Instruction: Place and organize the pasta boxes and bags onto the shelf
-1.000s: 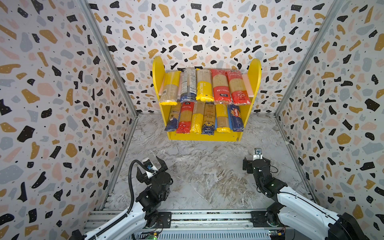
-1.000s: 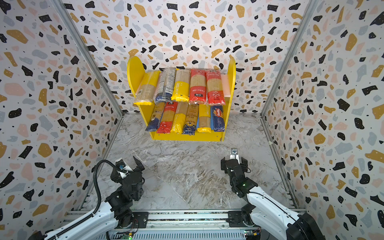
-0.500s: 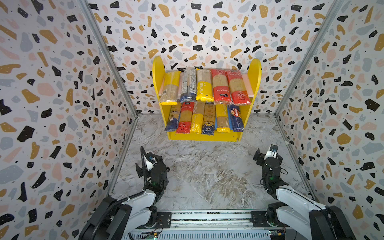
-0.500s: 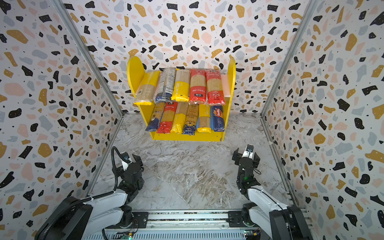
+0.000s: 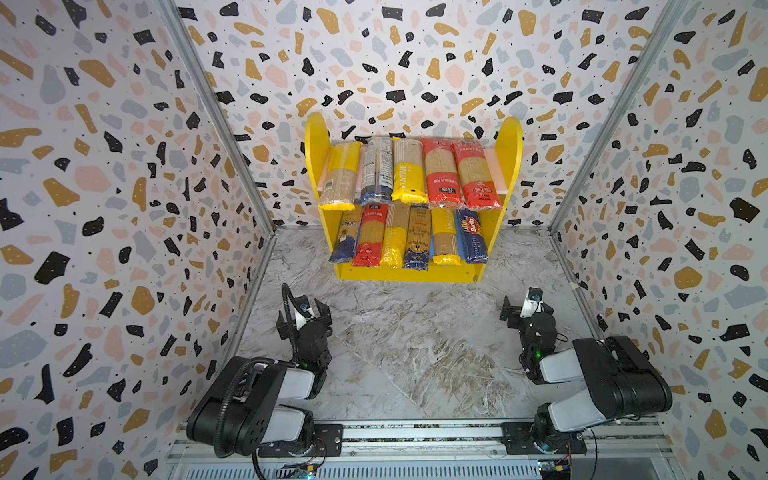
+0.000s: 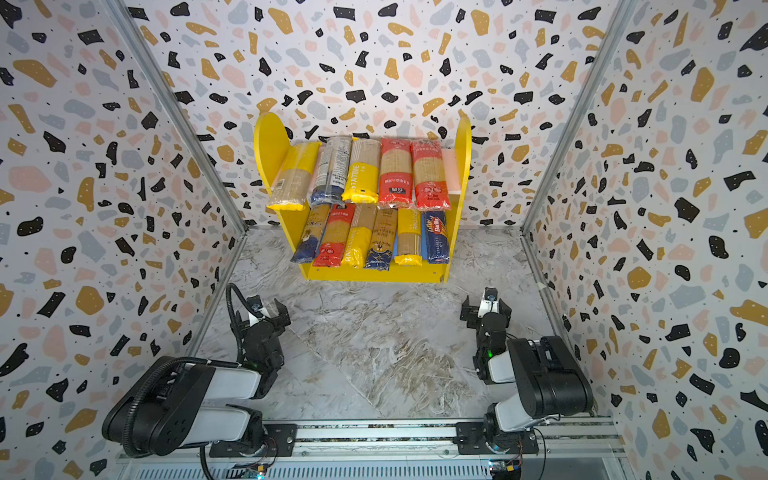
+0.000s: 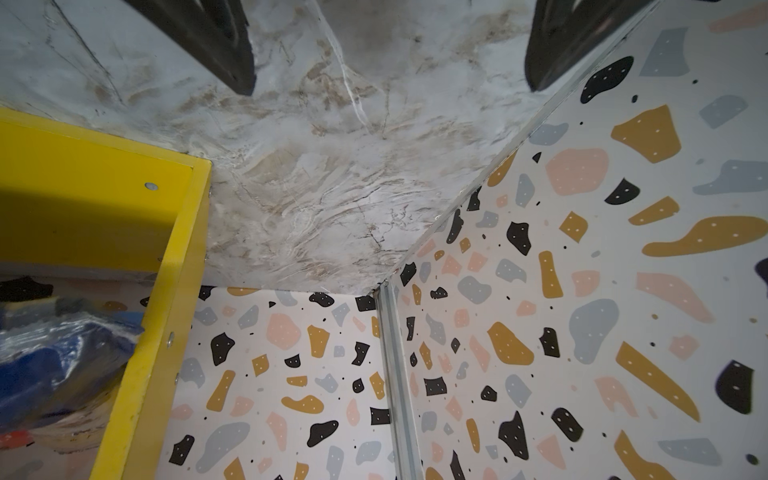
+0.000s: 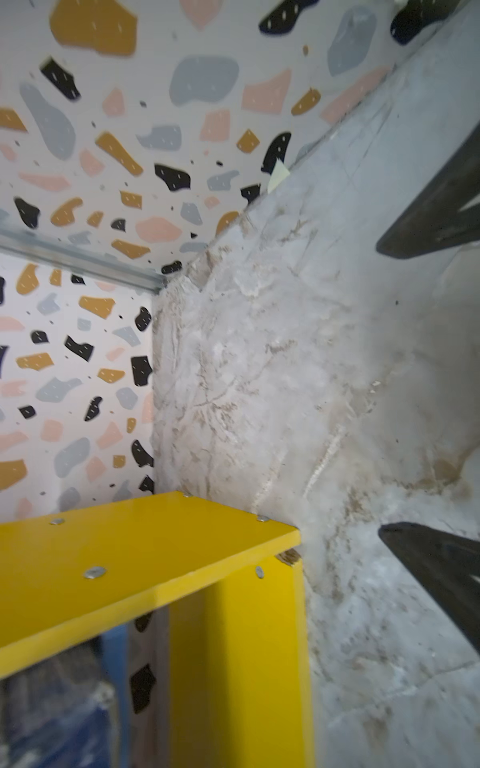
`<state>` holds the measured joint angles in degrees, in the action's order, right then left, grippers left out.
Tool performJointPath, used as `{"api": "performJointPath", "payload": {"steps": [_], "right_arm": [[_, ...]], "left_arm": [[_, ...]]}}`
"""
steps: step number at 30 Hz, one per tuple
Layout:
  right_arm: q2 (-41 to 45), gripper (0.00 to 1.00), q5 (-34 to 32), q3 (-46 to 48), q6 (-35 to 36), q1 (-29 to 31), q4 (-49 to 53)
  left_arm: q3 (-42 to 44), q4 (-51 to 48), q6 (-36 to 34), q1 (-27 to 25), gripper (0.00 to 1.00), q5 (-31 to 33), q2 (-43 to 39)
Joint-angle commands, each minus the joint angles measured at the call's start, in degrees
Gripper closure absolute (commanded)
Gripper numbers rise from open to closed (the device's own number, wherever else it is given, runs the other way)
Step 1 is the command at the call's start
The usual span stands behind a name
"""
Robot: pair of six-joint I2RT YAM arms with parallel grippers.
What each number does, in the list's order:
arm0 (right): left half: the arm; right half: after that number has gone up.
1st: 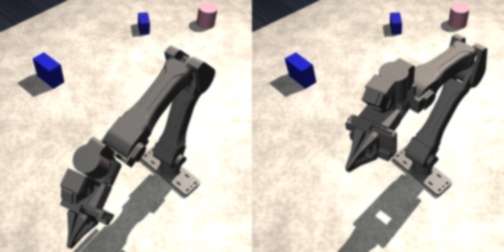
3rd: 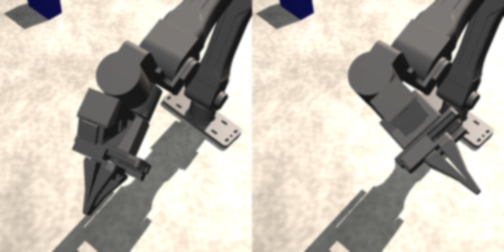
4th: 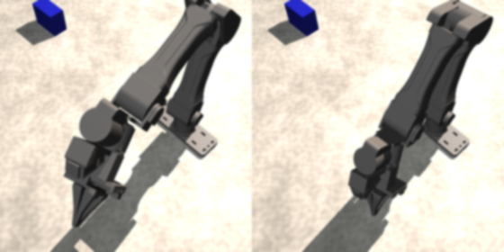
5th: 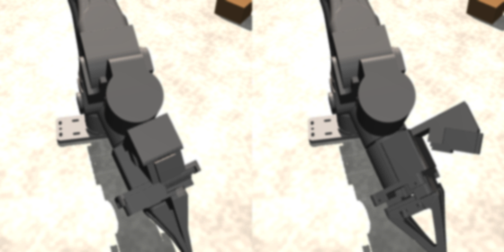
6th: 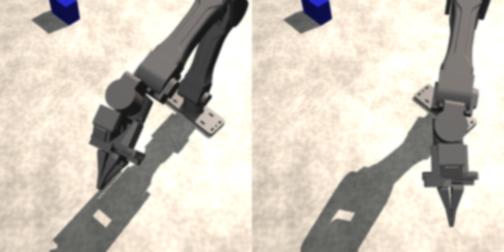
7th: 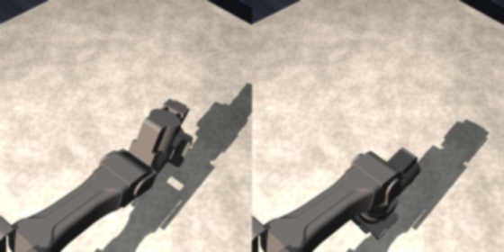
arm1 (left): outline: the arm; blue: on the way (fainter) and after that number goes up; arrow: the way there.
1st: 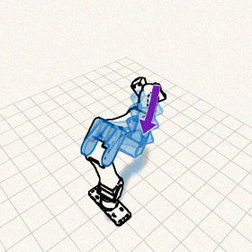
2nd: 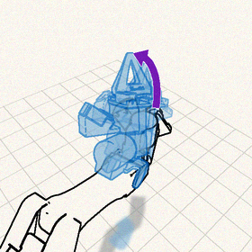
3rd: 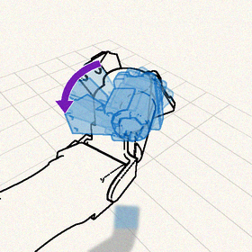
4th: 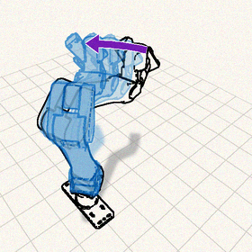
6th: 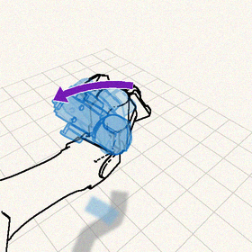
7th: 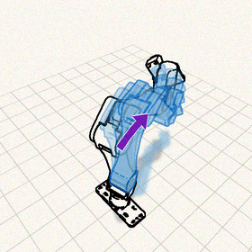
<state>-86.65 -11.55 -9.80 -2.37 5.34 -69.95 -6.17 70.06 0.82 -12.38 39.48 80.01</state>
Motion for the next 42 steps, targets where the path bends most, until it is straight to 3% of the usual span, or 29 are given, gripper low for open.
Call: {"api": "performJointPath", "payload": {"steps": [1,5,42], "right_arm": [[0.9,0.01,4.7,-1.4,1.2,-1.0,-3.1],[1.1,0.01,4.6,-1.5,1.4,-0.9,-2.8],[1.0,0.01,3.2,-1.4,2.0,0.0,-2.9]], "left_arm": [[-1.7,3.2,0.7,1.5,0.00,-5.1,0.7],[-2.9,0.3,2.0,3.8,0.00,-8.6,0.5],[-2.5,0.2,2.1,3.8,0.00,-8.6,-0.1]]}}
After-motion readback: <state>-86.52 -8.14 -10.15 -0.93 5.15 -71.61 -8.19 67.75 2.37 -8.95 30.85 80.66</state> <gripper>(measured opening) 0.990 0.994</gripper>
